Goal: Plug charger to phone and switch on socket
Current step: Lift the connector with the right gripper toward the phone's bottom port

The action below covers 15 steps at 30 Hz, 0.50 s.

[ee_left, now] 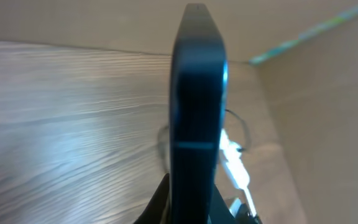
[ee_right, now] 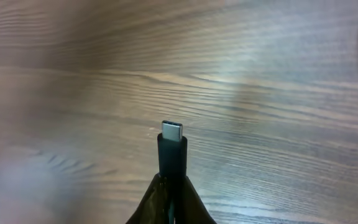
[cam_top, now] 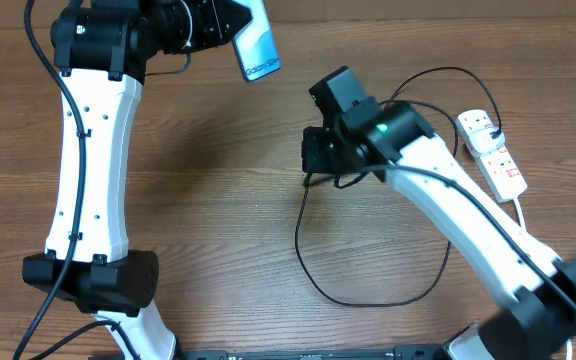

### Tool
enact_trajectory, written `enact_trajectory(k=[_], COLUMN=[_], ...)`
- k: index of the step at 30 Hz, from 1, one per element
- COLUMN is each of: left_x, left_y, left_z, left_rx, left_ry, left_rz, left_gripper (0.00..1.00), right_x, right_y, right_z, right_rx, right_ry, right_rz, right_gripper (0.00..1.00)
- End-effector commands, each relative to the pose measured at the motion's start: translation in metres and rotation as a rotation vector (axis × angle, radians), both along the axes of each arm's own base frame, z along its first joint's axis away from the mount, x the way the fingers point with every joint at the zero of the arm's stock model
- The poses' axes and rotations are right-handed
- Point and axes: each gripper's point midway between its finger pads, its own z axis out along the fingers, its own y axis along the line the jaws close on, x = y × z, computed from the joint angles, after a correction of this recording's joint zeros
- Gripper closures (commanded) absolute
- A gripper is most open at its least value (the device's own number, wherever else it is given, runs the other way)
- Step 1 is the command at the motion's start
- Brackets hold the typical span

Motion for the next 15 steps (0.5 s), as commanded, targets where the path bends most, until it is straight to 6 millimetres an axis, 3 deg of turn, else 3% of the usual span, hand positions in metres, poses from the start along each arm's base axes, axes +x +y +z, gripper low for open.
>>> enact_trajectory(k=[1, 7, 15], left_x=[-0.020, -0.041, -0.059], left_y=[-0.021, -0.036, -0.047], left_z=[0.024, 0.039, 0.050], left_rx=[-0.091, -0.171, -0.244], left_ry=[-0.071, -0.110, -0.119], left_rz=[-0.179, -0.335, -0.445], left_gripper=[0.96, 0.96, 0.96], right_x=[-0.012, -0.027, -0.039], right_y=[0.008, -0.002, -0.002], right_z=[0.047, 0.095, 0.114], right_rx=[0.063, 0.112, 0.164], right_ry=[-0.121, -0.257, -0.290], right_rz=[0.099, 0.141, 0.168], right_gripper=[0.96, 0.96, 0.96])
